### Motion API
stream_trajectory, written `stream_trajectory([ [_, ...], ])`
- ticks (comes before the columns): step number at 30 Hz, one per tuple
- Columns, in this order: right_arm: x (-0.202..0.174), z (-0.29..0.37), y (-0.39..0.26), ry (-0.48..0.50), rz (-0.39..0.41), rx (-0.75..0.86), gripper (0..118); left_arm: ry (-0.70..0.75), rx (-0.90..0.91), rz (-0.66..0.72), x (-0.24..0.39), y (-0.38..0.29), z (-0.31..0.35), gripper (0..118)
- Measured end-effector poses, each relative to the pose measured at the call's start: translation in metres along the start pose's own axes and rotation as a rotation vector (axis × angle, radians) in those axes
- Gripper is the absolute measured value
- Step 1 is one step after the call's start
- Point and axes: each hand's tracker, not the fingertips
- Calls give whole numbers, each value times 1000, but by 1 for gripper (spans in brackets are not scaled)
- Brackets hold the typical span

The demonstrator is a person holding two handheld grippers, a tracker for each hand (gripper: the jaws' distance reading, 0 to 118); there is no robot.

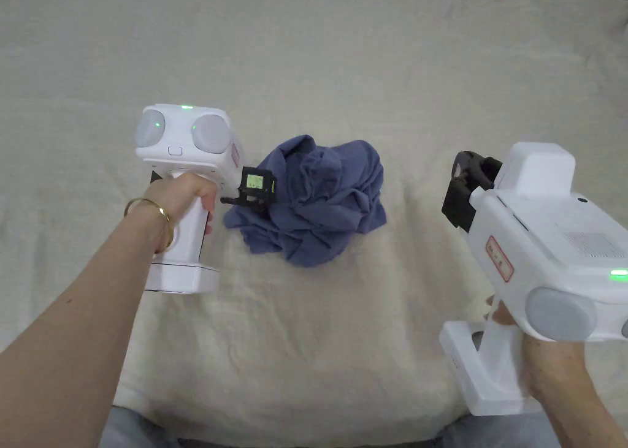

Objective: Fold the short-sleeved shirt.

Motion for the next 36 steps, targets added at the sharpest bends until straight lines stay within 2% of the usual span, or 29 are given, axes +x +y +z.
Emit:
stream_trajectory([
  [5, 8, -8, -5, -21, -4, -23, 0, -23, -58, 38, 3, 4, -17, 104],
  [6, 9, -9, -5, -24, -5, -26, 0, -22, -69, 33, 5, 4, -19, 98],
  [8, 10, -9, -6, -28, -3, -29, 0, -30, -89, 34, 4, 4, -24, 72],
  [12, 11, -9, -8, -31, 0, -33, 0, -92, -121, 94, 4, 2, -30, 40],
  [13, 11, -8, -8, -32, 0, -34, 0, -118, -131, 110, 5, 2, -30, 25],
  [14, 11, -8, -8, -32, -1, -34, 0, -141, -137, 119, 6, 2, -30, 16],
  [15, 11, -7, -8, -33, -1, -33, 0, -129, -133, 115, 9, 1, -30, 12],
  [19, 10, -5, -7, -31, 3, -35, 0, -99, -114, 46, 15, 0, -25, 6],
  [25, 7, -7, 2, -9, 13, -39, 0, -142, 46, 75, 5, -13, 5, 4],
  [28, 6, -15, 14, 24, -9, -53, 0, -145, 156, 90, 2, -20, 24, 3],
  [33, 2, -44, 43, 63, 17, -84, 0, -143, 304, 168, -7, -34, 50, 3],
  [36, -2, -74, 64, 92, 16, -133, 0, -118, 327, 177, -11, -39, 54, 3],
])
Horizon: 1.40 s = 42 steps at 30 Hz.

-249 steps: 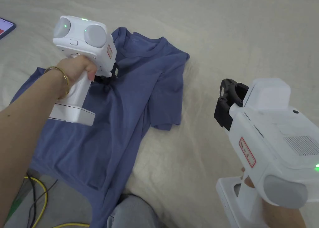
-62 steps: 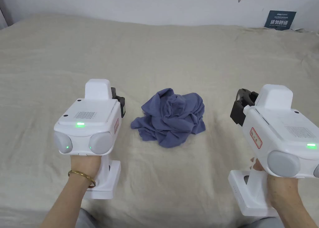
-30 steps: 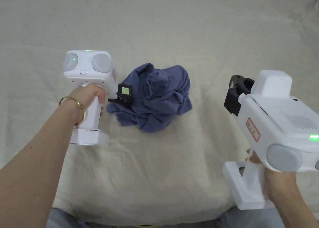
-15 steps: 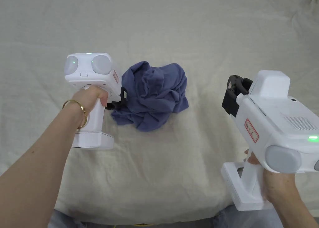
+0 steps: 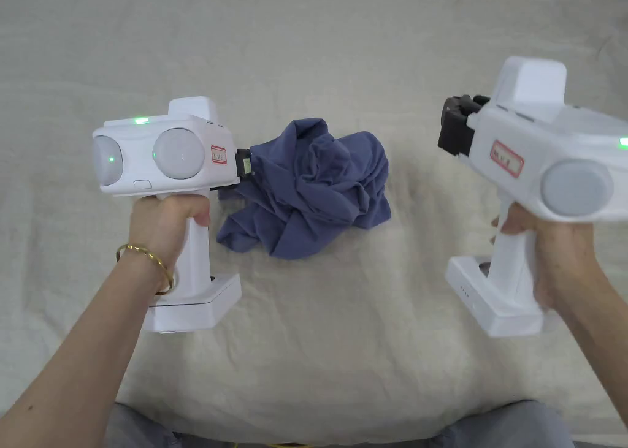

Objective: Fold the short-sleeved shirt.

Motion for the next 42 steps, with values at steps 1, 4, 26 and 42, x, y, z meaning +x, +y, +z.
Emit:
stream_trajectory([
  [1, -2, -13, 10, -7, 34, -65, 0, 3, 4, 3, -2, -1, 2, 3],
  [4, -7, -52, 32, 5, 37, -177, 0, -3, 33, 44, -9, -4, 4, 3],
  [26, 6, -279, 20, -74, -113, -764, 98, -44, 76, 76, -31, 1, 3, 3],
  [42, 2, -286, -3, -58, -96, -804, 2, -42, 58, 119, -56, -5, -25, 3],
])
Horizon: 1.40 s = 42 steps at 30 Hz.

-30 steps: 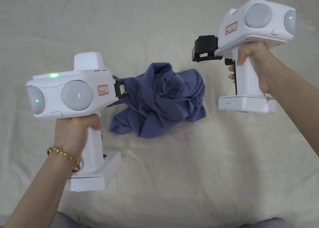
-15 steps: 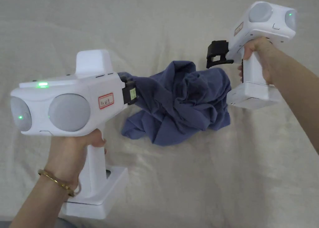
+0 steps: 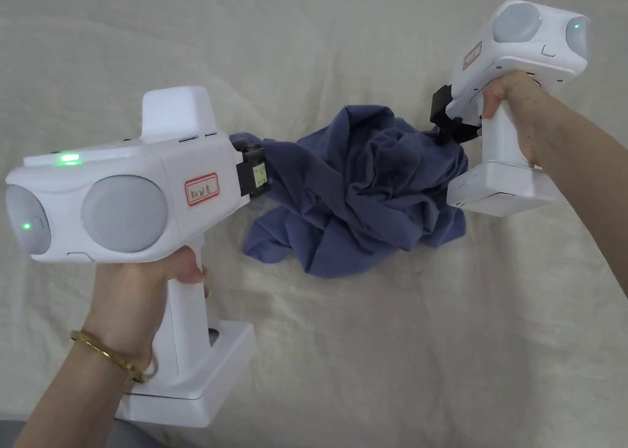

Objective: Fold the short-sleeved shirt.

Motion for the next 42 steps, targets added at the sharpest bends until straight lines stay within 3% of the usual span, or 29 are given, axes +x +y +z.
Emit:
stream_trajectory([
  [9, 10, 99, -11, 76, 52, 182, 1, -5, -20, 53, -9, 13, 0, 3],
  [19, 37, 256, -41, 90, 82, 424, 1, 30, 108, 76, 3, 66, 73, 3],
  [25, 59, 338, -80, 59, 42, 542, 1, 98, 241, 69, -7, 104, 135, 3],
  [36, 121, 409, -112, 22, -48, 670, 1, 149, 403, 142, -31, 135, 236, 3],
  [42, 122, 441, -117, 12, -58, 749, 1, 175, 475, 124, -15, 159, 273, 3],
])
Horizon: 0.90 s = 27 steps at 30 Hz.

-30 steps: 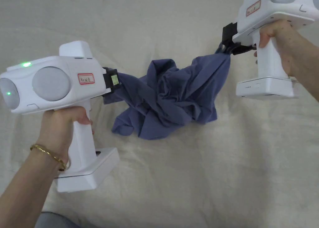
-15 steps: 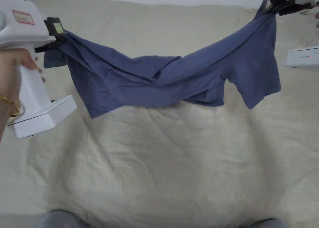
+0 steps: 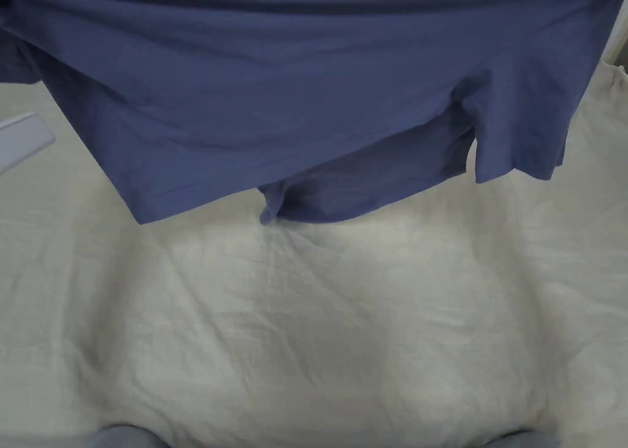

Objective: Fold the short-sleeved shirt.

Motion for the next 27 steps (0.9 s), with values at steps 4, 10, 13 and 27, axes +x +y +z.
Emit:
stream_trajectory([
  [4, -15, 8, 22, -48, 43, 109, 1, 23, 68, -66, 27, 28, 7, 3],
  [10, -30, -6, 73, -92, 43, 160, 1, 82, 129, -179, 71, 79, -10, 3],
  [13, -41, -25, 98, -133, 71, 177, 1, 119, 131, -241, 95, 96, -32, 3],
  [27, -40, -152, 170, -283, -15, 298, 1, 263, 117, -357, 175, 102, -257, 3],
])
